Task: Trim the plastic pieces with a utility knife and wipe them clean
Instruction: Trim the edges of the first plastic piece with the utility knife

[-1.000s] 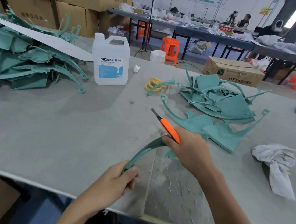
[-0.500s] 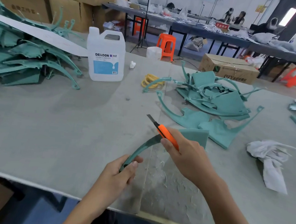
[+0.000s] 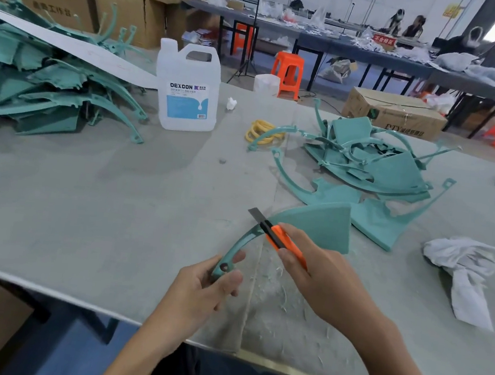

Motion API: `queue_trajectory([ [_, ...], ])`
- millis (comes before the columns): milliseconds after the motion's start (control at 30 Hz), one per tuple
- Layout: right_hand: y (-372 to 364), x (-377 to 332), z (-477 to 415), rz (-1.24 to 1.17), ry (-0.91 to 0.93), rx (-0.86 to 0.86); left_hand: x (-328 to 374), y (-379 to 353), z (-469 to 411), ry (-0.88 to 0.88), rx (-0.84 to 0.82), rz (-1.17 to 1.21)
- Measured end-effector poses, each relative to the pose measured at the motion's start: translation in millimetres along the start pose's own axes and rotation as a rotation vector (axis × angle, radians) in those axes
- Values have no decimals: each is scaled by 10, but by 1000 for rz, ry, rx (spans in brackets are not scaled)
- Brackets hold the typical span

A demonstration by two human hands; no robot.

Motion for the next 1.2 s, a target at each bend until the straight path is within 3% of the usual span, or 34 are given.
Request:
queue_trajectory([
  [67, 10, 1, -7, 22, -3, -12, -3, 60, -6, -50, 116, -57],
  [333, 87, -245, 110, 37, 120, -78, -44, 62, -3, -45, 45, -267],
  [567, 178, -322, 137, 111, 147, -111, -5, -28, 38, -214, 185, -424],
  [767, 454, 8, 94, 180, -58, 27, 7, -89, 146, -483, 317, -666],
  [1033, 932, 642, 476, 411, -373, 195, 91, -352, 242, -647, 297, -787],
  [1100, 954, 684, 563, 340, -368, 298, 73, -385, 251, -631, 255, -791],
  [1200, 862, 624, 573, -124, -377, 449, 33, -429, 291, -615, 237, -782],
])
Point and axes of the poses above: each hand's wrist, its own z-axis away from the middle knuckle, its own y-axis out of the back of the hand, x = y × z, the point moved 2 cm from there along -z, towards the middle knuckle, and after that the axes turned 9 degrees about y, right-handed, at the moved point
